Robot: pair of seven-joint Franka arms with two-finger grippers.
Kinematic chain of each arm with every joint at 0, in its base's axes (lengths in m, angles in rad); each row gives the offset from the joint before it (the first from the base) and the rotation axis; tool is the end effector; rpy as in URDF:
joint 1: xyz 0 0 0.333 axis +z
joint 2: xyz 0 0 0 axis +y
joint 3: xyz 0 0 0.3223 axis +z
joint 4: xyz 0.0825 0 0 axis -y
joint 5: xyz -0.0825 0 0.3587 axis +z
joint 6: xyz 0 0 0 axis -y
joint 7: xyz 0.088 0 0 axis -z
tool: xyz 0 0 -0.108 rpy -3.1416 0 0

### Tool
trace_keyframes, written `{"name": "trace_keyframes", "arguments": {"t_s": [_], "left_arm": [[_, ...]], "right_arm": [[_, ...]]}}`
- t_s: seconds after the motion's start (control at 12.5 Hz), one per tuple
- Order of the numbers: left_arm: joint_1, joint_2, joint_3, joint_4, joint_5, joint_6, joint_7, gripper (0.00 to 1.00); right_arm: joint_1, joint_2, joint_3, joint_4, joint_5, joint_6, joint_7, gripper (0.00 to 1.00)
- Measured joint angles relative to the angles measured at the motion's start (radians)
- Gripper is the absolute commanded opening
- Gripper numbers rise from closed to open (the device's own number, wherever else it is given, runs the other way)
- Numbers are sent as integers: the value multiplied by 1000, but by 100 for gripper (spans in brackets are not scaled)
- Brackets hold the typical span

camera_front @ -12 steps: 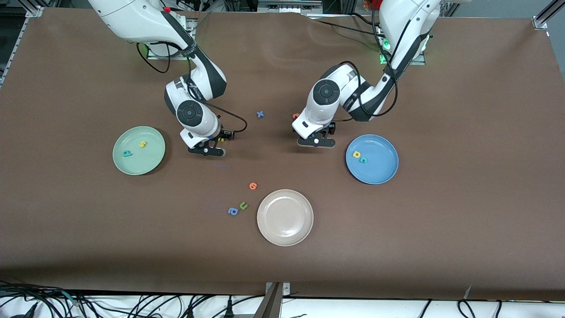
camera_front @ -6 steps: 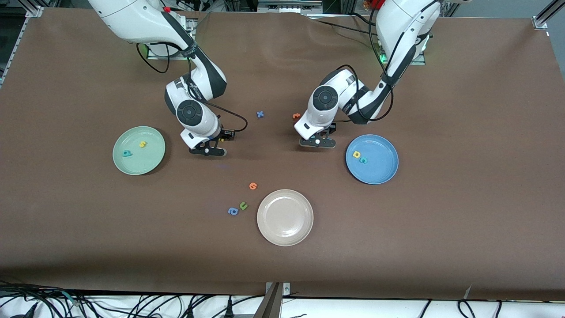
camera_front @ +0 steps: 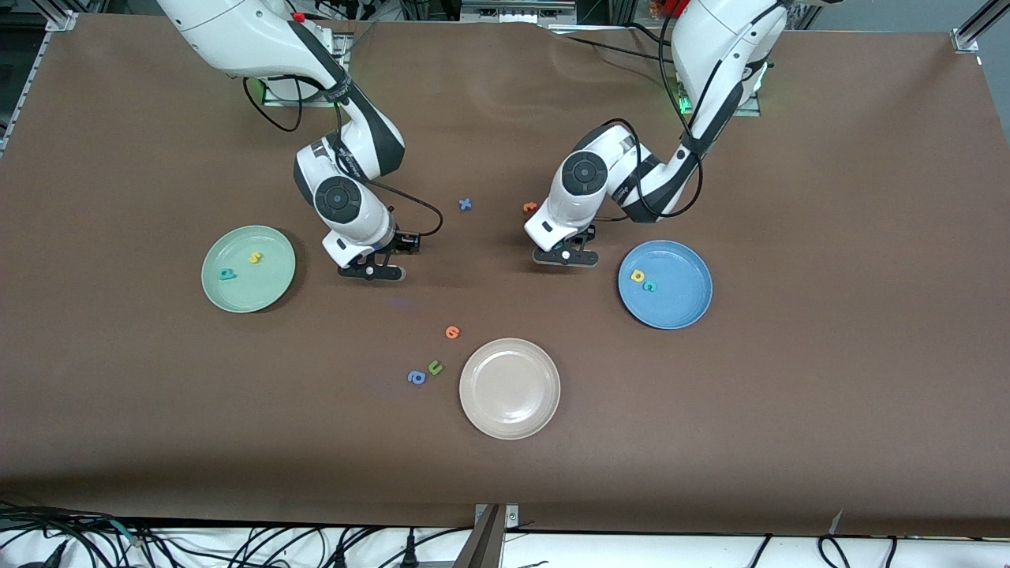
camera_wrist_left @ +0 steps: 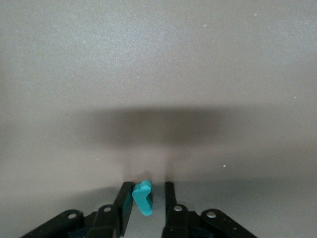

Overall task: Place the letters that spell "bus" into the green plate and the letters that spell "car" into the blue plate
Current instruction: 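Grasp the teal r with the left gripper while the right gripper grasps the yellow u, then place the teal r on the blue plate while the right gripper places the u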

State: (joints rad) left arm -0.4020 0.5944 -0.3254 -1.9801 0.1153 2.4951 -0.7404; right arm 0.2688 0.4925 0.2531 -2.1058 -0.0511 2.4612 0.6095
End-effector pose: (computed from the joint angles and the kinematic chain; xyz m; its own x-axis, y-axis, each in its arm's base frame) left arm 0.4480 -0.3906 0.1979 0.9936 -0.0357 -0.1071 -0.0296 -0.9979 0.0576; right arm 0.4819 0.2765 0.2029 0.9866 -0.0662 -0.1494 -0.0681 -0.9977 -0.0072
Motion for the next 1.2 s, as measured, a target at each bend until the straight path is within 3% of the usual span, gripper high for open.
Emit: {"name": "trace_keyframes", "arguments": {"t_s": [0.48, 0.64, 0.8, 1.04, 1.2], "left_arm": [[6, -3, 1, 3, 0, -10, 0, 0], [11, -26, 7, 22, 0, -87, 1, 0], [33, -72, 11, 69, 2, -244, 35, 0], [126, -137, 15, 106, 4, -387, 194, 0], [202, -144, 19, 103, 10, -402, 312, 0]], "right_arm": [[0, 2, -2, -2, -25, 6, 0, 61], [0, 12, -2, -2, -25, 6, 0, 51], [0, 9, -2, -1, -25, 7, 0, 30], [0, 5, -1, -1, -25, 5, 0, 9], [0, 5, -1, -1, -25, 5, 0, 8]]}}
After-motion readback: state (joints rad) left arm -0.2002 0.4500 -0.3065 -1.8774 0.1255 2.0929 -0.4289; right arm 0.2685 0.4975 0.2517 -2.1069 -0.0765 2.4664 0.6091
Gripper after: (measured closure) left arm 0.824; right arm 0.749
